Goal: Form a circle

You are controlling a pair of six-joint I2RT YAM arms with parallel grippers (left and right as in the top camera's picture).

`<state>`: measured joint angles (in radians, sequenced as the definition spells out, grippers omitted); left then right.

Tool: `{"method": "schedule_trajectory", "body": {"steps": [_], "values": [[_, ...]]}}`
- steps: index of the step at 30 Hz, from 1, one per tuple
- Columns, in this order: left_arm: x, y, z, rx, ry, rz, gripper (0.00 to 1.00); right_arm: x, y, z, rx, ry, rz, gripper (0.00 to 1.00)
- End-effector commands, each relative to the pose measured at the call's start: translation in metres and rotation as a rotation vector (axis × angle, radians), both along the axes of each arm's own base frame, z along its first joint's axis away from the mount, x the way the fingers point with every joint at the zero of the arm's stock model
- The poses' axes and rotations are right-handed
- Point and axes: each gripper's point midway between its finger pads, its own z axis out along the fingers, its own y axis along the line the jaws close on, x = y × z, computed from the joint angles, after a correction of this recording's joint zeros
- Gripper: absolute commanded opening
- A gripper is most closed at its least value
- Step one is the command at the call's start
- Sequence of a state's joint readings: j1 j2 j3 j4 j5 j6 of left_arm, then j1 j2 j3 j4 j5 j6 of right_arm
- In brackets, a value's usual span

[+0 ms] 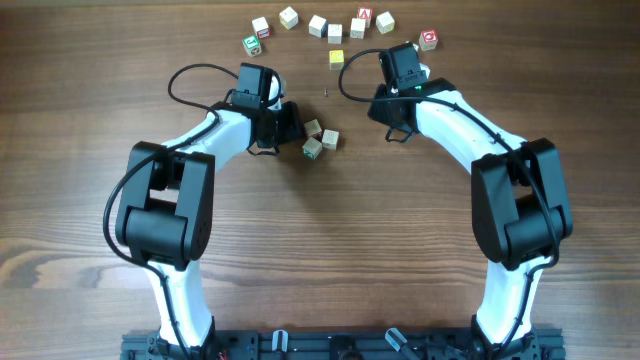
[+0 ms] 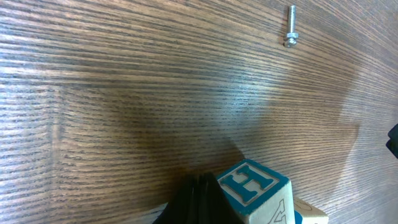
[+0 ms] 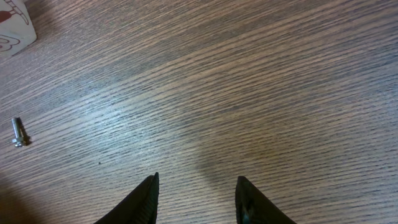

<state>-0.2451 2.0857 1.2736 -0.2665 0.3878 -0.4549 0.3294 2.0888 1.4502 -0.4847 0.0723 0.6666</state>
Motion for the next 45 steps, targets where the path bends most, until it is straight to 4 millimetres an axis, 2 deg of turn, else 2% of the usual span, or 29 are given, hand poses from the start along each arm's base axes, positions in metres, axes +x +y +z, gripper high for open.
{"method": "schedule_trajectory", "body": {"steps": [1, 8, 14, 24, 36, 45], "values": [[-0.006, -0.001, -0.010, 0.000, 0.034, -0.002, 0.04, 0.003, -0.001, 0.003, -0.009, -0.014, -0.020, 0.40], [-0.003, -0.002, -0.009, -0.004, 0.017, -0.002, 0.04, 0.003, -0.002, 0.003, -0.013, -0.015, -0.021, 0.40], [-0.012, 0.000, -0.013, 0.008, 0.061, -0.002, 0.04, 0.003, -0.002, 0.003, -0.014, -0.014, -0.021, 0.40], [-0.013, -0.001, -0.013, -0.001, 0.066, -0.006, 0.04, 0.003, -0.003, 0.002, -0.017, -0.014, -0.022, 0.40], [-0.008, -0.003, -0.010, -0.009, 0.040, -0.008, 0.04, 0.003, -0.003, 0.002, -0.017, -0.014, -0.023, 0.40], [-0.015, -0.003, -0.012, -0.013, 0.070, -0.013, 0.04, 0.003, -0.003, 0.002, -0.020, -0.014, -0.024, 0.40]]}}
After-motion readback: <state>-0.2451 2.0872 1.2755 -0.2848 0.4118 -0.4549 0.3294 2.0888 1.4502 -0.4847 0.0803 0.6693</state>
